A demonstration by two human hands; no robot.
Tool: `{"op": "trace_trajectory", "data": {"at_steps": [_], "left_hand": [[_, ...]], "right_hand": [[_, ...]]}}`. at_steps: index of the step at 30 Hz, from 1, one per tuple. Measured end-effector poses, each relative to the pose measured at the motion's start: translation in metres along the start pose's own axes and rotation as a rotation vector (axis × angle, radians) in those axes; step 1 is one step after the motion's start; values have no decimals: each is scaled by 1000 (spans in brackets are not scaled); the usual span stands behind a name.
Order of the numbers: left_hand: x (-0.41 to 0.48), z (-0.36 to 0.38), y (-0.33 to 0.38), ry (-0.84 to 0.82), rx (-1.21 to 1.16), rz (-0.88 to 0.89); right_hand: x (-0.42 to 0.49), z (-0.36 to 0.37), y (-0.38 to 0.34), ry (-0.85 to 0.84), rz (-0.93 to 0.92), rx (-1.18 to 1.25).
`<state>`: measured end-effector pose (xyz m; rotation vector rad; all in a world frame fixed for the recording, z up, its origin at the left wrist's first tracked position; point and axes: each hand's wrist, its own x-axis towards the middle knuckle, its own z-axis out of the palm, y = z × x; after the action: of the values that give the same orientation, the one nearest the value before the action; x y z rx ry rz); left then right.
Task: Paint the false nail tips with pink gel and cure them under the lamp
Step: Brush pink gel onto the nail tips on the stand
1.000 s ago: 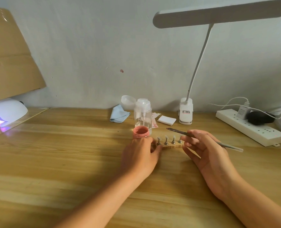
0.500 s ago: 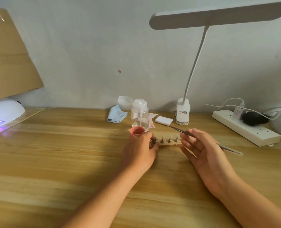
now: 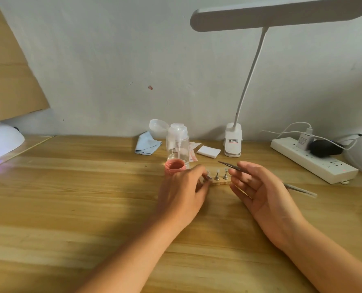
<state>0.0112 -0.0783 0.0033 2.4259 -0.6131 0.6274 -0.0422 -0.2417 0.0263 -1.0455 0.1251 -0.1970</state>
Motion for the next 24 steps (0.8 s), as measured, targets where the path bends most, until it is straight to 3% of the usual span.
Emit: {"op": "trace_trajectory", "data": {"at_steps": [4,8,13,24], "left_hand": [[-1,3,-2,-187,-114,11],[5,7,-9,-252,-195,-47],[8,7,-12,-307,-260,-52],[5,9,-10,-248,-270,1]], "right_hand": [[1,-2,-2,-21,-26,-108],[3,-4,1,42,-139,-349],[3,-3,7,24,-223,-457],[9,-6,15,38,-267,-601]]}}
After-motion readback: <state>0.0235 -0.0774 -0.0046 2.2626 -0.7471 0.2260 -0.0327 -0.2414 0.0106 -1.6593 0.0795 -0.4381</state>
